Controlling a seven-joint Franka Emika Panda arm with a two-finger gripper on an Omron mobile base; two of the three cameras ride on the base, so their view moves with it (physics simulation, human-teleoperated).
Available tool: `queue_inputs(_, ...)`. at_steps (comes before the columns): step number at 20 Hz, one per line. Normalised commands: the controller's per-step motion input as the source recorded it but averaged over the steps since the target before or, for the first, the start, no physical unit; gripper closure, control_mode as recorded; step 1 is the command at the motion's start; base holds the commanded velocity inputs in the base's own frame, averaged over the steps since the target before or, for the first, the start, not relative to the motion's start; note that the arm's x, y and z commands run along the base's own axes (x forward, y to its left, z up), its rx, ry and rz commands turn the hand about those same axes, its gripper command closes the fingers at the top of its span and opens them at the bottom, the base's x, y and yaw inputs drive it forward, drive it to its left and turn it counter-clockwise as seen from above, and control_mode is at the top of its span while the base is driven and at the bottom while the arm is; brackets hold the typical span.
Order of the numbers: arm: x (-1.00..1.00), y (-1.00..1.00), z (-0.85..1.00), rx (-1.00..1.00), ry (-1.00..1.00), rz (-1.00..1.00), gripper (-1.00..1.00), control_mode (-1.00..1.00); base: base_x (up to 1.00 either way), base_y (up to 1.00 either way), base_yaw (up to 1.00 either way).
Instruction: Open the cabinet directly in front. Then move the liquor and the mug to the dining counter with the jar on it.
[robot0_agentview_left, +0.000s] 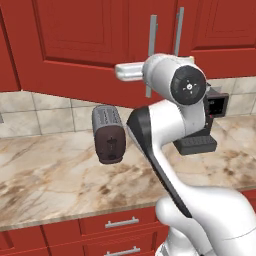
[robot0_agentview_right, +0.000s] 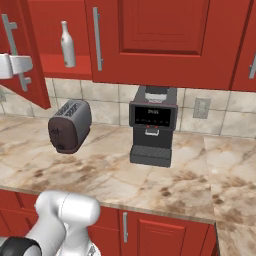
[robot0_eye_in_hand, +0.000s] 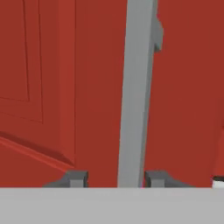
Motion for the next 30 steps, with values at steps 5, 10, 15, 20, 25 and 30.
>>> queue_inputs(5,-1.00,-0.14,-0.27,0.02,-0.16,0.00,-1.00,-1.00,0.00,0.00,0.00)
queue_inputs(10,-1.00,-0.37,0.00,0.09,-0.14,0.00,-1.00,-1.00,0.00,0.00,0.00)
queue_inputs(15,-0.96,-0.78,0.03,0.19,-0.19,0.00,-1.00,-1.00,0.00,0.00,0.00)
queue_inputs(20,-0.21,-0.80,0.06,0.24,-0.02,0.05,-1.00,-1.00,0.00,0.00,0.00)
queue_inputs(25,0.04,-0.53,0.00,0.10,0.03,0.21,-1.00,-1.00,0.00,0.00,0.00)
queue_inputs(30,0.32,-0.02,0.00,0.01,0.17,0.21,-1.00,-1.00,0.00,0.00,0.00)
